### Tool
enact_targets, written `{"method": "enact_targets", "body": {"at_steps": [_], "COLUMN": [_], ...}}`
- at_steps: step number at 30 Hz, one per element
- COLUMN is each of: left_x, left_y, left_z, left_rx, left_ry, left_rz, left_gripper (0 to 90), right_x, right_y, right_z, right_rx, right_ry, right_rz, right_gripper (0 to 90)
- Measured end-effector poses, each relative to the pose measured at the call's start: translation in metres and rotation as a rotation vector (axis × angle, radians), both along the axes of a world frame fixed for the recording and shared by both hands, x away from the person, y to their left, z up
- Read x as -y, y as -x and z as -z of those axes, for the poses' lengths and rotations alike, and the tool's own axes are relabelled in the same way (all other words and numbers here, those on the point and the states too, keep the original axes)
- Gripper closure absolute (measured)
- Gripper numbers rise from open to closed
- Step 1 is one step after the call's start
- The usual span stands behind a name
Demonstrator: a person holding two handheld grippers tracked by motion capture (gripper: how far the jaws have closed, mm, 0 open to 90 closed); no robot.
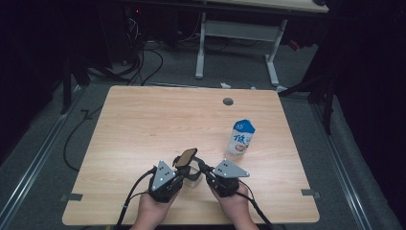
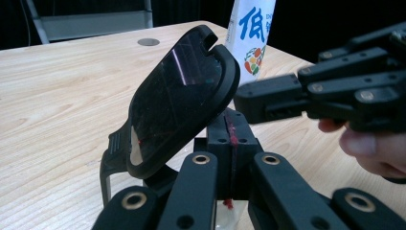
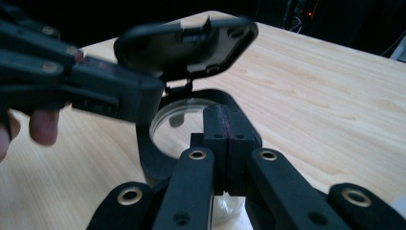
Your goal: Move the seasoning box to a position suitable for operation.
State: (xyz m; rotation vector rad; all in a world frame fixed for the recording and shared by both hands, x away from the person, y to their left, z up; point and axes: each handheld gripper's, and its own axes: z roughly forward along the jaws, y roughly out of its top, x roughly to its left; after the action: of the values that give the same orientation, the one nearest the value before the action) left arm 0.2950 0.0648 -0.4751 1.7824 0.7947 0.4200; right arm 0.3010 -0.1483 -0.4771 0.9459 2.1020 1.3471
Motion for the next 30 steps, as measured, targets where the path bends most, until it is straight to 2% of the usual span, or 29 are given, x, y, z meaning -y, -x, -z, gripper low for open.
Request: {"method": "enact_targets", "body": {"at_steps": [4,15,21,30], "left_x": [0.000,-0.011,-0.020,-0.025], "left_y": [-0.001,-0.009,-0.015,-0.019], "left_z": [0.000,-0.007,-0.008,-0.007], "left_rx": [0.000,0.014,0.019,0.018], "left_ry": [0.005,0.030,0.023,0.022], "left_rz": [-0.005,-0.061,-0.100,-0.125], "left_gripper": [90.0,90.0,90.0,90.0], "right_x": [0.001,0.000,0.000,-0.001], "right_y": [0.002,0.001,0.001,-0.001], "right_z": [0.005,0.009,0.009,0.011], "right_rx": [-0.017,-0.005,0.001,0.010], "right_ry": [-0.004,-0.003,0.003,0.006], "right_rz": [-0.001,-0.013,-0.018,-0.038], "right_gripper": [89.9,90.0,90.0,90.0]}}
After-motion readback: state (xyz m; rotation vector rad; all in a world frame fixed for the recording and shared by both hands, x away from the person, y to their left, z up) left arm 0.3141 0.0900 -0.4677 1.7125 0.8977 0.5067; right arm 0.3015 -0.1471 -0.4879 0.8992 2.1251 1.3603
